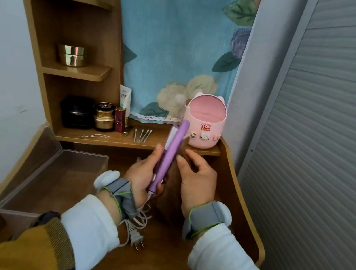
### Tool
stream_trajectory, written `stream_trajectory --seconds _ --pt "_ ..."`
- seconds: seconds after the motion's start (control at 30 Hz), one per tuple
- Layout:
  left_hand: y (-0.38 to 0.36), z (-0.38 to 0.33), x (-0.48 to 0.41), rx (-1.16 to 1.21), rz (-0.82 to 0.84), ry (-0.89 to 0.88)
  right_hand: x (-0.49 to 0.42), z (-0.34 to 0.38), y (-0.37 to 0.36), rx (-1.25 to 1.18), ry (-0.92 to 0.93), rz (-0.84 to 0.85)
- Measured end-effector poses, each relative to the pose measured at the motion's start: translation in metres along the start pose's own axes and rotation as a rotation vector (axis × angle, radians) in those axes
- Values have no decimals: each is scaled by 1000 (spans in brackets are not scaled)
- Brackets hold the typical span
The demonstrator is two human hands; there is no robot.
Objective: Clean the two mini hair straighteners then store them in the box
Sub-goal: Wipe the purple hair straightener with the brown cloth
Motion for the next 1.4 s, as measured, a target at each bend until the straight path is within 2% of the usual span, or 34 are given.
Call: stream_trajectory --seconds 0.1,0.23,0.33,0.43,0.6,0.9,1.03,1.27,1.4 --pt "0 3 2 -17 159 -1 2 0 -2 118 103 48" --pt "8 5 4 -175 145 -28 -16 13 9 107 109 -168" --pt "7 3 9 -193 211 -5 -31 30 18 235 220 -256" --pt "4 0 10 -169 206 -45 -37 32 15 438 293 -219" --pt "-3 1 6 -170 142 -153 -13 15 3 578 380 -63" --pt "1 12 -7 -325 -17 -288 10 -7 -10 537 380 -64" --pt "-5 -1 0 -233 -177 -291 16 -9 -12 497 393 -12" --pt "-4 1 -3 -21 -275 -153 15 -12 -6 414 459 58" --pt "0 -9 -13 307 -242 -77 22 -17 -3 405 458 194"
Point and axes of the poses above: each hand's wrist, its own x-axis away from the middle knuckle, its own y-axis out of the back of the hand, z = x × y, the point moved 1 cm from there along -x, towards the middle knuckle, and after that the axes turned 13 degrees about -y, right-handed, at the moved point
